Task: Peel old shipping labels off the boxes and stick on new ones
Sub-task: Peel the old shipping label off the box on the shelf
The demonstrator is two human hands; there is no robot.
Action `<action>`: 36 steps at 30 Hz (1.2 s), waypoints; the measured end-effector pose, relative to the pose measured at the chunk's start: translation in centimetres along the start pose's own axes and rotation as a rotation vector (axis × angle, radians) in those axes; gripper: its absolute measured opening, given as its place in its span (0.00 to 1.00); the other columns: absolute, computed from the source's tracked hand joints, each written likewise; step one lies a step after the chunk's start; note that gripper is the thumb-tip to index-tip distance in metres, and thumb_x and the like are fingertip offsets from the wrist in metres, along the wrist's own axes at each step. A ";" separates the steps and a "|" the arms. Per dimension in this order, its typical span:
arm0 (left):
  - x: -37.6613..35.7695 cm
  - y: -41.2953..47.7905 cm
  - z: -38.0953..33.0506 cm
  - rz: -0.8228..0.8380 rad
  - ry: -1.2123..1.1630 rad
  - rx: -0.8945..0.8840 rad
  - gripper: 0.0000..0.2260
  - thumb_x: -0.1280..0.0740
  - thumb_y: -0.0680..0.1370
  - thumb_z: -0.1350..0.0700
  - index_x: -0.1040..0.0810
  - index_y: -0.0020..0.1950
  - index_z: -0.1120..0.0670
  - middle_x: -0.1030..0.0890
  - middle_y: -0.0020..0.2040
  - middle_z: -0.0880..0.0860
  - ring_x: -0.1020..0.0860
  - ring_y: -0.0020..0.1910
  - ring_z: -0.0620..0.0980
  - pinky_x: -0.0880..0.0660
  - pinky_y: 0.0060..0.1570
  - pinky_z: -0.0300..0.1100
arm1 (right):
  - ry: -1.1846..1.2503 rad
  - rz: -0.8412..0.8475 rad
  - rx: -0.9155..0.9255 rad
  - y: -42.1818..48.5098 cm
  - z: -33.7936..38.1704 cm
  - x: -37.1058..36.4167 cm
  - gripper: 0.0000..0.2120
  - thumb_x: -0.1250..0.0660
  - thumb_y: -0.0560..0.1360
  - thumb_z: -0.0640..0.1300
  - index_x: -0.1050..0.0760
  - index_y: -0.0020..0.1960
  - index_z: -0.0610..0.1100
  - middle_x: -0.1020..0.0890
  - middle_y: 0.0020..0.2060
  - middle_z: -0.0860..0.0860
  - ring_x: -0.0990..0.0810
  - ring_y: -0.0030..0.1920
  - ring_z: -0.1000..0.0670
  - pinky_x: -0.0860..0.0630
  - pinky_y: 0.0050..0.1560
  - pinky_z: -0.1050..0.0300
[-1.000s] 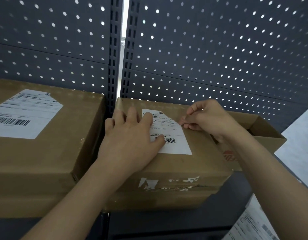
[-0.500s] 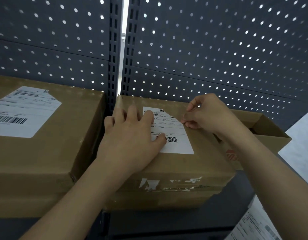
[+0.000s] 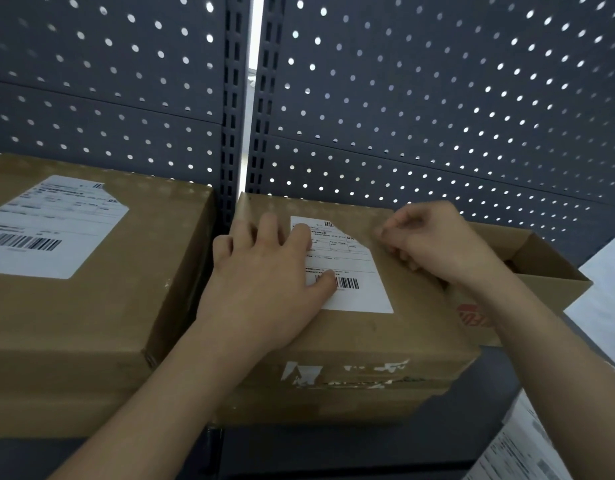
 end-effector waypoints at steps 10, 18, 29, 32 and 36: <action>0.0 0.1 0.0 0.005 0.006 0.005 0.24 0.49 0.75 0.33 0.36 0.65 0.43 0.36 0.63 0.50 0.39 0.66 0.56 0.40 0.66 0.53 | -0.488 0.132 0.103 0.7 2.5 -1.6 0.12 0.33 0.75 0.44 0.22 0.45 0.33 0.23 0.32 0.46 0.28 0.31 0.50 0.25 0.35 0.55; 0.0 0.1 -0.1 -0.004 0.022 0.008 0.24 0.49 0.75 0.33 0.35 0.65 0.45 0.35 0.63 0.51 0.38 0.64 0.56 0.40 0.64 0.53 | -0.506 0.167 0.096 0.0 3.4 -2.6 0.12 0.34 0.77 0.41 0.24 0.40 0.33 0.20 0.34 0.43 0.25 0.33 0.48 0.23 0.36 0.52; 0.1 0.0 0.0 -0.018 0.009 0.001 0.24 0.49 0.75 0.33 0.35 0.65 0.43 0.36 0.63 0.50 0.38 0.64 0.55 0.40 0.65 0.53 | -0.088 0.083 -0.039 1.1 0.7 -1.4 0.08 0.30 0.76 0.39 0.17 0.40 0.38 0.20 0.28 0.46 0.23 0.25 0.56 0.24 0.30 0.64; 0.0 0.0 0.0 -0.021 0.011 0.002 0.24 0.49 0.75 0.33 0.35 0.65 0.44 0.36 0.63 0.50 0.38 0.64 0.55 0.40 0.65 0.53 | -0.229 0.059 0.003 1.0 1.3 -1.4 0.10 0.30 0.75 0.42 0.17 0.36 0.39 0.17 0.29 0.45 0.18 0.30 0.50 0.17 0.42 0.51; 0.0 0.1 0.0 -0.015 0.020 0.006 0.25 0.49 0.74 0.32 0.35 0.65 0.44 0.36 0.64 0.50 0.38 0.65 0.56 0.40 0.65 0.54 | -0.408 0.010 0.030 1.1 1.9 -1.8 0.09 0.33 0.74 0.42 0.20 0.42 0.37 0.17 0.39 0.40 0.17 0.38 0.42 0.18 0.44 0.46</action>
Point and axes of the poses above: each hand's wrist, its own y-axis towards the middle knuckle, its own x-axis out of the back of the hand, z = x × y, the point moved 7 cm from there along y, towards the middle knuckle
